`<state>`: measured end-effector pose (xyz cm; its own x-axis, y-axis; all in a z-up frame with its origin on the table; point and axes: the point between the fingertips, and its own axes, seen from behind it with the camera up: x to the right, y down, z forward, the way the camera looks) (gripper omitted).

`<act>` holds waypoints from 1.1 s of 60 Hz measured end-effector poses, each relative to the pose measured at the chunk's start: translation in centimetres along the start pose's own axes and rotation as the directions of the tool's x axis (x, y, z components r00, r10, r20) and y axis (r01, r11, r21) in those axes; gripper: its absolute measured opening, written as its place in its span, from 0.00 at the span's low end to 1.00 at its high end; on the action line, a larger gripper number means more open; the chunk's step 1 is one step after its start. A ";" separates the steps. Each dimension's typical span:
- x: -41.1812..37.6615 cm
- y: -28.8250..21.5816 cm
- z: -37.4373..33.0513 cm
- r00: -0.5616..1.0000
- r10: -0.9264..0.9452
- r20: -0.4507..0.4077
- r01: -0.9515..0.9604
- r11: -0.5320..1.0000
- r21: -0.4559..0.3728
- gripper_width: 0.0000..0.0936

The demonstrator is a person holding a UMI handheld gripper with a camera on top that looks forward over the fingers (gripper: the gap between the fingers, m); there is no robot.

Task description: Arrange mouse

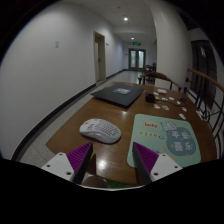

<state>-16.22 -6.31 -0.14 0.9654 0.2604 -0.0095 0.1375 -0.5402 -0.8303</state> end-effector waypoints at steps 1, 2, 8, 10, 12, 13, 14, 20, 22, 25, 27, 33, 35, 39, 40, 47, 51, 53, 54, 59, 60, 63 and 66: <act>-0.3 0.0 0.1 1.000 0.001 0.000 -0.001 1.000 -0.003 0.87; -0.8 0.0 0.2 1.000 0.000 0.003 0.000 1.000 -0.003 0.86; -0.9 -0.7 2.2 1.000 -0.014 0.013 0.014 1.000 -0.020 0.86; -2.3 -0.5 2.0 1.000 -0.017 0.018 0.017 1.000 -0.017 0.87; -0.3 -1.2 3.3 0.999 -0.020 0.032 0.020 1.000 -0.012 0.86; -0.9 -1.3 3.3 0.999 -0.021 0.038 0.022 1.000 -0.011 0.87; -1.4 -1.4 3.4 0.999 -0.023 0.044 0.023 1.000 -0.011 0.86; -2.0 -2.6 4.5 0.997 -0.031 0.067 0.032 0.999 -0.012 0.87; -2.6 -2.9 4.8 0.997 -0.029 0.069 0.030 0.999 -0.013 0.87; -2.5 -3.3 5.3 0.996 -0.031 0.078 0.032 0.999 -0.018 0.87; -3.0 -3.6 5.5 0.996 -0.031 0.079 0.033 0.999 -0.017 0.87; -3.3 -4.5 6.5 0.996 -0.044 0.077 0.046 0.999 -0.023 0.87; -3.8 -4.9 6.4 0.996 -0.047 0.075 0.049 0.999 -0.024 0.88; -3.9 -5.5 7.2 0.996 -0.059 0.071 0.061 0.998 -0.024 0.88; -4.1 -5.7 7.1 0.996 -0.061 0.070 0.063 0.998 -0.025 0.88; -5.1 -7.3 8.1 0.993 -0.096 0.063 0.097 0.995 -0.020 0.88; -5.8 -8.3 8.8 0.990 -0.121 0.072 0.122 0.992 -0.014 0.88; -6.7 -8.6 8.8 0.989 -0.128 0.076 0.130 0.991 -0.019 0.87; -4.9 -8.2 11.0 0.987 -0.135 0.083 0.138 0.990 -0.022 0.87; -6.7 -8.4 11.7 0.981 -0.136 0.138 0.142 0.989 -0.033 0.83; -7.9 -8.4 11.2 0.979 -0.137 0.148 0.143 0.989 -0.031 0.78; -7.3 -8.1 12.1 0.980 -0.111 0.165 0.119 0.992 -0.035 0.64; -7.8 -8.5 11.7 0.984 -0.095 0.150 0.102 0.994 -0.040 0.55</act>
<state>-27.47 5.59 0.52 0.9039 0.4276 -0.0137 0.2442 -0.5420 -0.8041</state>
